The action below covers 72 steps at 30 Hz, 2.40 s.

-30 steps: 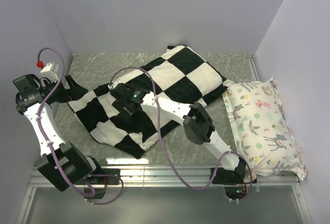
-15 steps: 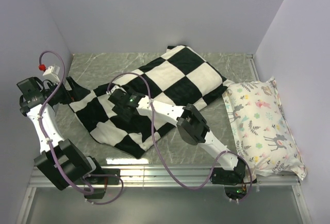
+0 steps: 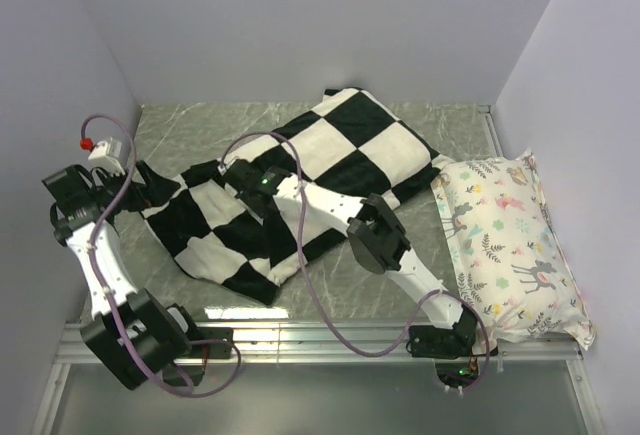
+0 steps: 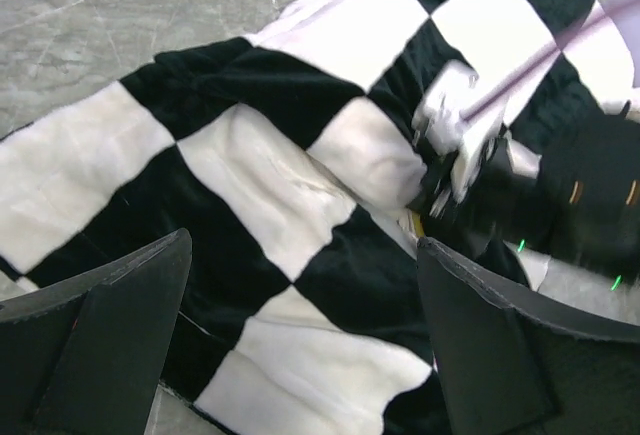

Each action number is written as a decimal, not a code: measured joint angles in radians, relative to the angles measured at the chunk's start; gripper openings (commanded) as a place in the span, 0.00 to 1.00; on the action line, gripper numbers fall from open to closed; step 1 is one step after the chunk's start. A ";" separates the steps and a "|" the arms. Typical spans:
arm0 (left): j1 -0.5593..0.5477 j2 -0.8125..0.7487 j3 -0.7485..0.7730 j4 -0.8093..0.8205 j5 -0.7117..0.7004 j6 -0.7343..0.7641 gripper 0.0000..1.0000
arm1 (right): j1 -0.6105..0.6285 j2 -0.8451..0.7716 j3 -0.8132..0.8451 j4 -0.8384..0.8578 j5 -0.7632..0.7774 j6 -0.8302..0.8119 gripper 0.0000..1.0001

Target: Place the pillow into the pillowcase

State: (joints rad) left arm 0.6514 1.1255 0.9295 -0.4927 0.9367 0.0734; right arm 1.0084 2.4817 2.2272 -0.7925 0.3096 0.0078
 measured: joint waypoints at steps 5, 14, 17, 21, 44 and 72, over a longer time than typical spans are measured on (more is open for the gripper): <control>0.000 -0.138 -0.121 0.073 0.035 -0.051 0.99 | -0.068 -0.110 -0.106 0.045 -0.195 0.029 0.00; -0.098 -0.065 -0.225 0.187 0.048 -0.242 0.99 | -0.171 -0.277 -0.229 0.091 -0.486 0.118 0.00; -0.215 -0.093 -0.276 0.256 -0.032 -0.292 0.99 | -0.215 -0.304 -0.252 0.129 -0.567 0.177 0.00; -0.376 -0.111 -0.332 0.346 -0.171 -0.371 0.99 | -0.254 -0.306 -0.254 0.170 -0.650 0.248 0.00; -0.804 0.516 -0.095 0.490 -0.879 -0.617 0.56 | -0.312 -0.351 -0.403 0.341 -0.835 0.423 0.00; -0.637 0.008 0.090 0.061 -0.442 -0.299 0.00 | -0.225 -0.237 -0.442 0.402 -0.728 0.364 0.00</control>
State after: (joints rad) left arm 0.0139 1.1336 1.0195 -0.4316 0.4950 -0.2253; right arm 0.7834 2.2448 1.7855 -0.3901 -0.4183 0.3714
